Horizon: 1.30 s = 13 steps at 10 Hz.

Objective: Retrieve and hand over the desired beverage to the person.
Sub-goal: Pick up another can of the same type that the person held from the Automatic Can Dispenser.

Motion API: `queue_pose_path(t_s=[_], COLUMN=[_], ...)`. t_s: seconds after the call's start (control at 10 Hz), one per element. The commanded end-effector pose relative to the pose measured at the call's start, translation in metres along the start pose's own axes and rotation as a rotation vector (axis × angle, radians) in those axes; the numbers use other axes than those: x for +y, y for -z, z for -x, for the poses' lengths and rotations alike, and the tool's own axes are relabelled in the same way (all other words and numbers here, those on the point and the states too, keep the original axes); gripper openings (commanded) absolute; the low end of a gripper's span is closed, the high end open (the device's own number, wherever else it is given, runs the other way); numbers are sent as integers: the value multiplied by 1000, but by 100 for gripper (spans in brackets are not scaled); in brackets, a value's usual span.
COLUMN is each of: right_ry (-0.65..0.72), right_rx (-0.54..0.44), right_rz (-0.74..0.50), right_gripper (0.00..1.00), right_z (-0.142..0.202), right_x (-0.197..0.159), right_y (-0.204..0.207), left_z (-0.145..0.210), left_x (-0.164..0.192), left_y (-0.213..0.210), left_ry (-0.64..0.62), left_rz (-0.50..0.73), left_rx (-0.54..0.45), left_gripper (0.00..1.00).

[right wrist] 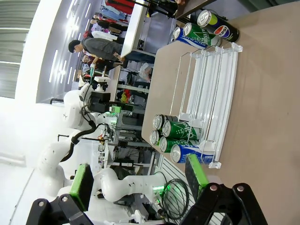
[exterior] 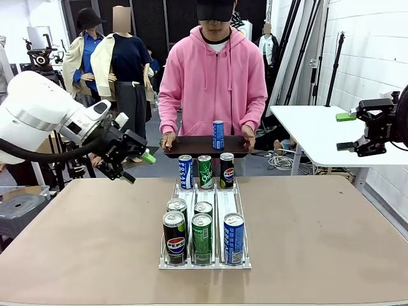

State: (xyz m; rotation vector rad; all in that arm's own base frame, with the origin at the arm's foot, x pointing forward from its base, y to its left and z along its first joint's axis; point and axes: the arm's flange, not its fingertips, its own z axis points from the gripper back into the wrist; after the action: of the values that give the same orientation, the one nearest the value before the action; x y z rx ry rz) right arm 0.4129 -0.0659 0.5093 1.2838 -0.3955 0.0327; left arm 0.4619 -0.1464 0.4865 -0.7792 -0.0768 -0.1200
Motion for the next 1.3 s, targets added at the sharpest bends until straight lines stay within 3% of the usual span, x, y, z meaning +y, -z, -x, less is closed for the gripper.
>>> queue_pose_path(t_s=[0.0, 0.3, 0.5, 1.2], right_ry=[0, 0, 0, 0], right_rx=[4, 4, 4, 4], right_rz=[6, 6, 6, 6], right_gripper=[100, 100, 100, 100], right_z=[-1, -1, -1, -1], right_x=[0, 0, 0, 0], right_y=[-1, -1, -1, -1], left_z=[0, 18, 30, 46], left_x=[-16, -32, -42, -62], left_y=[-9, 11, 29, 74], left_ry=[-16, 36, 117, 262], left_rz=[14, -55, -156, -268], left_rx=[93, 179, 170, 185], left_gripper=[100, 100, 100, 100])
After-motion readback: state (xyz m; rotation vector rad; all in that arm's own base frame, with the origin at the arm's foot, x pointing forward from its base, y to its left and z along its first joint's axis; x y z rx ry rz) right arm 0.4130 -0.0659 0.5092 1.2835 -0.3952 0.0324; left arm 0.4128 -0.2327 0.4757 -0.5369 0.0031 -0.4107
